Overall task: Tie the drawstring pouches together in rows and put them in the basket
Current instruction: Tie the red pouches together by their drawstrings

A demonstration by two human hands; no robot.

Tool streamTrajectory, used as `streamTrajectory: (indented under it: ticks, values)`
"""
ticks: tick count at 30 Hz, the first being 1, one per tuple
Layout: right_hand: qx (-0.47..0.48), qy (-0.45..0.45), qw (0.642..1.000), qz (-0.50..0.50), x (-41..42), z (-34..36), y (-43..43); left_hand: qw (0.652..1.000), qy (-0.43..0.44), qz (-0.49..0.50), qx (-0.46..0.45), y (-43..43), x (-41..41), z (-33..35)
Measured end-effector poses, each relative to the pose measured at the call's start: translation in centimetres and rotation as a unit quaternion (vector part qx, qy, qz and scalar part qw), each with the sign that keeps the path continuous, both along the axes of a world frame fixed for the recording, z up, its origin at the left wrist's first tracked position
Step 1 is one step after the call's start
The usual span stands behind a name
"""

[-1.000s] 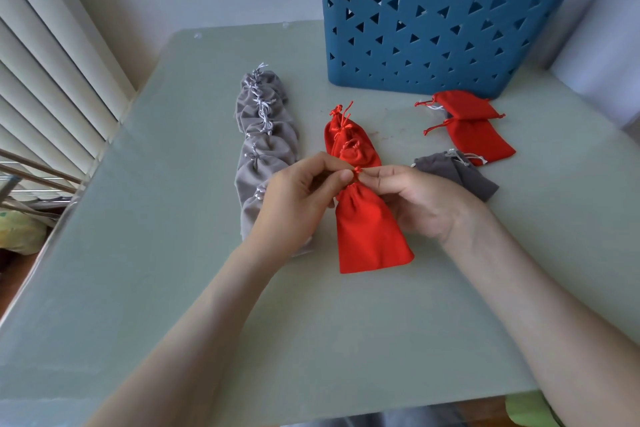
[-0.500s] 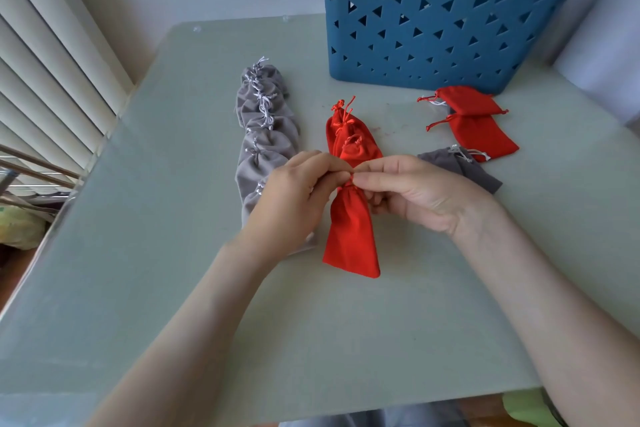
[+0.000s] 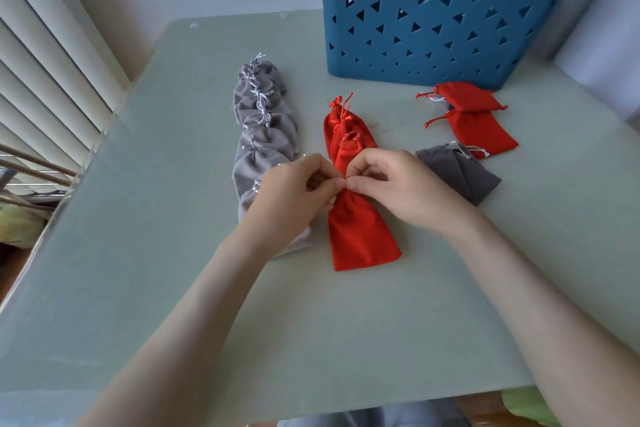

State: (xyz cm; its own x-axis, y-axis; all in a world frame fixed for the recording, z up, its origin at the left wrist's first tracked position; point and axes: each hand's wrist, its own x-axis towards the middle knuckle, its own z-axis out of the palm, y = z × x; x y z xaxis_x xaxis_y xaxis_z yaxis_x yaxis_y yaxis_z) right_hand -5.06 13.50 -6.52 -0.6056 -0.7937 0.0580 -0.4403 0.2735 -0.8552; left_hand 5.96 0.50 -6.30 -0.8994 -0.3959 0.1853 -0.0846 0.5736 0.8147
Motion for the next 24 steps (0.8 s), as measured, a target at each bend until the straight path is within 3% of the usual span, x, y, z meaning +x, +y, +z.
streamTrajectory:
  ticks: [6,12,15,21,24]
  values:
    - [-0.017,-0.020,0.999,-0.023,0.2,0.3,-0.2,0.999,0.038,0.009,-0.017,0.5,-0.2,-0.1]
    - [-0.045,-0.023,0.999,-0.017,0.3,0.3,-0.5,0.967,0.123,0.025,-0.223,0.4,-0.7,-1.1]
    - [-0.072,-0.036,0.997,-0.010,0.6,0.7,-0.5,0.960,0.136,0.039,-0.242,0.1,-0.9,-1.5]
    - [-0.149,-0.159,0.975,0.036,0.6,1.3,-0.4,0.950,0.197,0.044,-0.240,0.2,-0.6,-1.4]
    - [-0.158,-0.121,0.979,0.044,0.8,1.1,-0.5,0.944,0.235,0.027,-0.231,0.4,-0.4,-1.3]
